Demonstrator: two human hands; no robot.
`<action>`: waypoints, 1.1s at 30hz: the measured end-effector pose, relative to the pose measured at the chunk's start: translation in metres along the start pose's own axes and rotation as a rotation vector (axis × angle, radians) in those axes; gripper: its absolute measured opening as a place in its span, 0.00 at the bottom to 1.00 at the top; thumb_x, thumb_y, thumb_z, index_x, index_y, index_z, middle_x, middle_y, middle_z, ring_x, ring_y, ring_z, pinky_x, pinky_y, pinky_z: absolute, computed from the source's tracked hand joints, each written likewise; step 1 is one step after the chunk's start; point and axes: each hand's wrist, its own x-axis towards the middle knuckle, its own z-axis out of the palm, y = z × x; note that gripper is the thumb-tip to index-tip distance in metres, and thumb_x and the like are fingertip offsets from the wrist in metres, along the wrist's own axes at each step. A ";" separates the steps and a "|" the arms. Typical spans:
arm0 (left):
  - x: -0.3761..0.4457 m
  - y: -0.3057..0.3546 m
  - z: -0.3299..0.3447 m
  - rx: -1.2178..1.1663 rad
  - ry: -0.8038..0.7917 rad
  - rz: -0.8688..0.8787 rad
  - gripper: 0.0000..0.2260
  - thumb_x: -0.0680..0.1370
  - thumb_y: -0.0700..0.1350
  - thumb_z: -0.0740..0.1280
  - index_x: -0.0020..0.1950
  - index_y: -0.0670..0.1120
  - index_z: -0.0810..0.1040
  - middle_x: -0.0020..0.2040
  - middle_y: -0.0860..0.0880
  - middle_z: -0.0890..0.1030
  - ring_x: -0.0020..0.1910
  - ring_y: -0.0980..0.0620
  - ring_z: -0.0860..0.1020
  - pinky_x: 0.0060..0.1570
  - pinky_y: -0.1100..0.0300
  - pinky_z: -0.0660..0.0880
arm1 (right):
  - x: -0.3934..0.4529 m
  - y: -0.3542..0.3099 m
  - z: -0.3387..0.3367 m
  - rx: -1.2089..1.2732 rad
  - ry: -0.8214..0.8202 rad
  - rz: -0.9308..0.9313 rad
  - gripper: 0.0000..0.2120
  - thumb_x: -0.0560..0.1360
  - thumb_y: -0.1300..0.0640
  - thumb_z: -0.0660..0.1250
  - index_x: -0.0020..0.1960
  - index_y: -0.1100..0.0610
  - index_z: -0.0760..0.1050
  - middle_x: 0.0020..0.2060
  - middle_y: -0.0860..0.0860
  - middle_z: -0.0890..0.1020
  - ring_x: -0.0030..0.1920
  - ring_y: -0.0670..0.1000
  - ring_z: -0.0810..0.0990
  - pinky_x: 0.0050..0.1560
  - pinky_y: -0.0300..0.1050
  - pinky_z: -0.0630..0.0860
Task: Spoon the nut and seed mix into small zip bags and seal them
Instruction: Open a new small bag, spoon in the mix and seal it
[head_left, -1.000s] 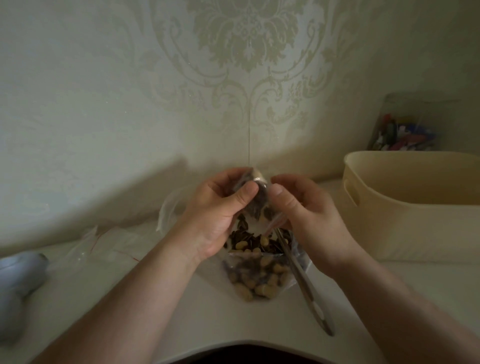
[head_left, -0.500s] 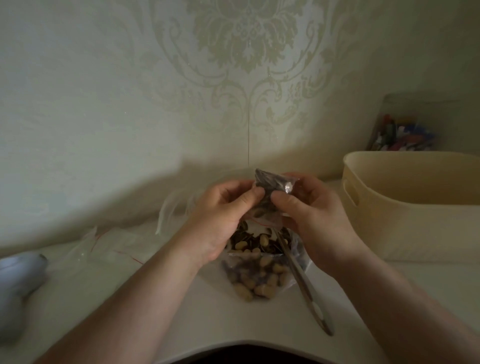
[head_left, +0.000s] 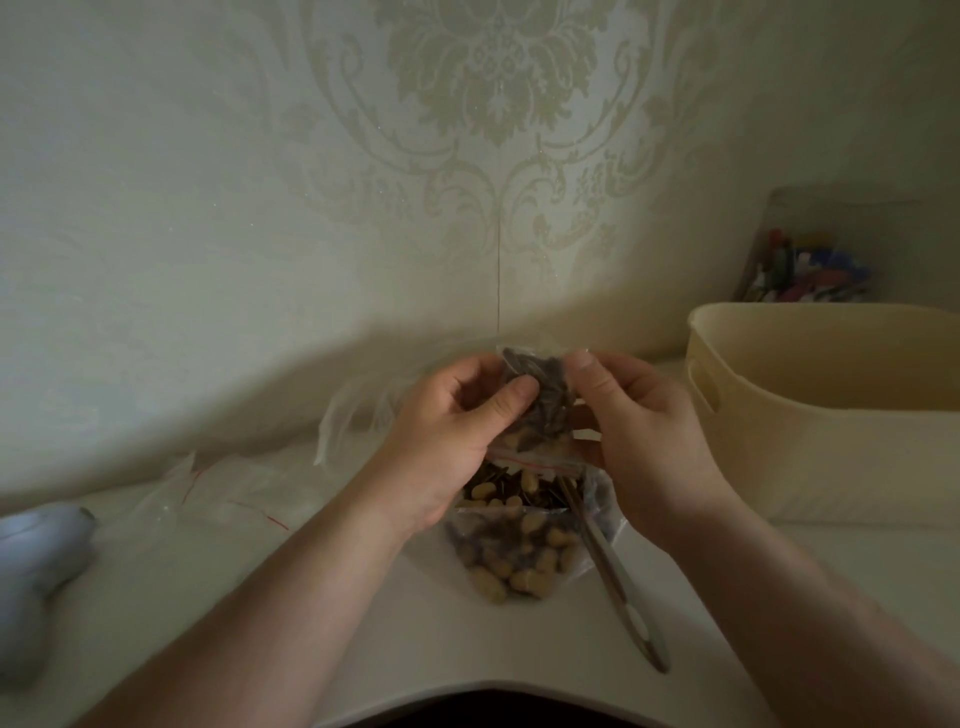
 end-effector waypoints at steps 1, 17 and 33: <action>0.000 -0.001 0.000 0.001 0.014 0.008 0.13 0.75 0.47 0.74 0.58 0.45 0.86 0.56 0.40 0.87 0.58 0.40 0.85 0.62 0.42 0.80 | -0.001 0.001 0.001 -0.011 -0.039 0.003 0.13 0.80 0.51 0.69 0.55 0.59 0.85 0.47 0.58 0.88 0.49 0.58 0.88 0.50 0.57 0.85; 0.004 0.003 -0.007 -0.050 -0.042 -0.041 0.11 0.69 0.36 0.73 0.51 0.43 0.83 0.46 0.43 0.85 0.46 0.44 0.83 0.49 0.52 0.82 | 0.001 0.002 0.000 -0.002 0.007 -0.018 0.12 0.78 0.59 0.72 0.61 0.59 0.80 0.50 0.57 0.88 0.51 0.58 0.88 0.53 0.55 0.85; 0.003 0.003 -0.010 -0.030 -0.072 -0.153 0.12 0.70 0.49 0.81 0.51 0.46 0.88 0.55 0.35 0.84 0.55 0.38 0.79 0.57 0.41 0.74 | 0.001 0.003 0.000 -0.014 -0.012 -0.031 0.11 0.81 0.55 0.68 0.59 0.59 0.82 0.48 0.54 0.89 0.49 0.52 0.88 0.48 0.43 0.84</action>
